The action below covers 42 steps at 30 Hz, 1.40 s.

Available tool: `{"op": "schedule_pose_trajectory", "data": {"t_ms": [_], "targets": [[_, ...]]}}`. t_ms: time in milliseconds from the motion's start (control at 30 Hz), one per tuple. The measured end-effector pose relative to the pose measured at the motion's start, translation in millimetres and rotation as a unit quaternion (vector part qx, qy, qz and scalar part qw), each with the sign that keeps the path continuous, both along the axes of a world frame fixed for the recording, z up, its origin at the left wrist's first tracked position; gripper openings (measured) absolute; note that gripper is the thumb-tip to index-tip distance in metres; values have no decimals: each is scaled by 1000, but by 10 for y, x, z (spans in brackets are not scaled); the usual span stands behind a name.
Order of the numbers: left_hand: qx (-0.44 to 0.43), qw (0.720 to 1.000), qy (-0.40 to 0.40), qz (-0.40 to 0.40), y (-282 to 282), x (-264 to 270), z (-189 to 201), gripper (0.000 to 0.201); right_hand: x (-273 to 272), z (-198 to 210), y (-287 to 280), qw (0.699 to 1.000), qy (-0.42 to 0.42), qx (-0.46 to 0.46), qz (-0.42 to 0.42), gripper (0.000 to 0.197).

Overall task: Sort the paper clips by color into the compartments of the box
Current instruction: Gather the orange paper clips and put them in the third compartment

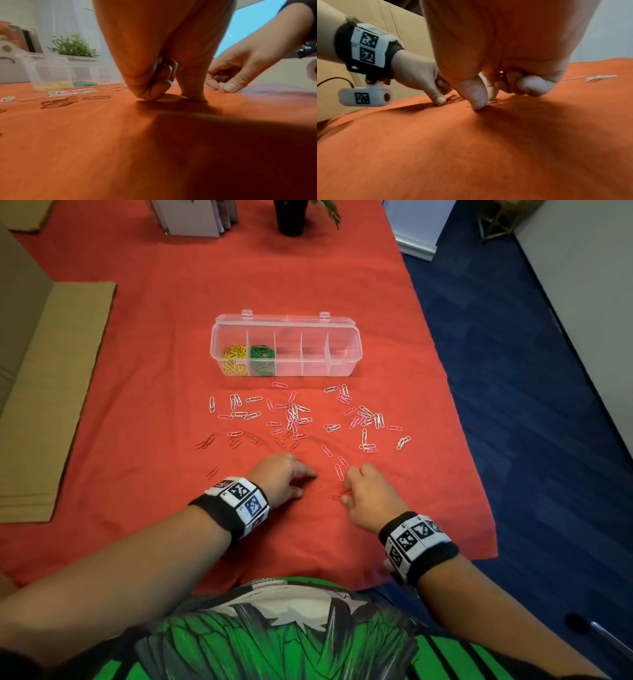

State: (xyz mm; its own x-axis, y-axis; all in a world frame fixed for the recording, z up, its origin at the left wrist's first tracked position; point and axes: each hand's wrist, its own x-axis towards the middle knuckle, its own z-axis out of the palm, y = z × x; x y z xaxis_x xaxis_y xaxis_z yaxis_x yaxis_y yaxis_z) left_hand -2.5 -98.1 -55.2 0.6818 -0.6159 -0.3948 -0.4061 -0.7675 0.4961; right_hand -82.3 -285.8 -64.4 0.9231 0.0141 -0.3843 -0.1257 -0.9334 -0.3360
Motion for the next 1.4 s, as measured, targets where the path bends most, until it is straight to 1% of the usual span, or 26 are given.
{"op": "schedule_pose_trajectory", "data": {"t_ms": [133, 233, 267, 300, 367, 433, 467, 533, 567, 600, 633, 667, 700, 733, 767, 800, 867, 900, 933, 967, 1000, 1033, 1067, 1133, 1233, 1400], "targets": [[-25, 999, -22, -19, 40, 9, -49, 22, 8, -21, 45, 1000, 12, -2, 18, 17], [-17, 999, -29, -27, 52, 20, -81, 13, 106, 37, 49, 996, 43, 69, -22, 10], [-23, 999, -25, -15, 63, 29, -89, 12, 154, 75, 37, 992, 54, 101, -42, 6], [-31, 999, -16, 4, 80, 43, -100, 11, 198, 106, 20, 987, 64, 132, -65, 9], [-59, 996, 1, 64, 112, 81, -80, 9, 272, 136, -1, 965, 73, 218, -130, 20], [-105, 981, 50, 155, 143, 130, -44, 11, 318, 159, 9, 917, 78, 331, -207, 24], [-145, 960, 101, 216, 157, 145, -10, 16, 333, 170, 19, 889, 89, 380, -239, 25], [-230, 892, 211, 325, 178, 148, 73, 27, 356, 225, 43, 827, 119, 468, -289, 29], [-262, 855, 264, 361, 188, 147, 110, 29, 364, 257, 45, 790, 135, 512, -309, 29], [-290, 818, 316, 384, 198, 140, 159, 30, 361, 287, 41, 754, 152, 550, -324, 28], [-308, 787, 357, 398, 208, 135, 190, 30, 353, 300, 36, 727, 168, 574, -336, 27], [-317, 768, 384, 404, 216, 131, 215, 30, 342, 308, 42, 715, 182, 583, -341, 26], [-317, 759, 397, 406, 224, 128, 220, 30, 328, 294, 53, 718, 191, 573, -345, 24], [-312, 761, 398, 406, 220, 122, 215, 29, 314, 277, 75, 741, 196, 543, -342, 22], [-299, 776, 384, 402, 211, 111, 191, 28, 306, 252, 103, 782, 195, 493, -329, 20], [-279, 803, 355, 388, 198, 93, 161, 26, 295, 239, 136, 831, 192, 427, -301, 19], [-231, 875, 278, 322, 177, 48, 100, 21, 271, 219, 200, 922, 178, 277, -203, 22], [-203, 911, 238, 268, 173, 28, 69, 18, 251, 206, 225, 955, 162, 206, -138, 21], [-164, 946, 194, 203, 169, 13, 46, 13, 219, 209, 252, 975, 146, 144, -82, 16], [-117, 972, 147, 139, 167, -6, 37, 6, 181, 219, 278, 987, 127, 90, -37, 11], [-73, 989, 100, 85, 170, -22, 37, 6, 142, 232, 307, 993, 105, 46, -3, 16], [-43, 996, 68, 47, 174, -34, 30, 14, 108, 228, 330, 996, 89, 12, 27, 23], [-27, 998, 55, 24, 173, -43, 26, 20, 76, 232, 355, 996, 77, -12, 46, 28], [-18, 999, 33, -4, 173, -52, 15, 25, 29, 237, 400, 994, 53, -48, 77, 28], [-17, 999, 7, -31, 175, -56, -15, 23, 9, 234, 441, 992, 36, -67, 104, 25], [-25, 999, -20, -43, 178, -41, -60, 13, 159, 246, 401, 996, 63, -27, 63, 28]]}}
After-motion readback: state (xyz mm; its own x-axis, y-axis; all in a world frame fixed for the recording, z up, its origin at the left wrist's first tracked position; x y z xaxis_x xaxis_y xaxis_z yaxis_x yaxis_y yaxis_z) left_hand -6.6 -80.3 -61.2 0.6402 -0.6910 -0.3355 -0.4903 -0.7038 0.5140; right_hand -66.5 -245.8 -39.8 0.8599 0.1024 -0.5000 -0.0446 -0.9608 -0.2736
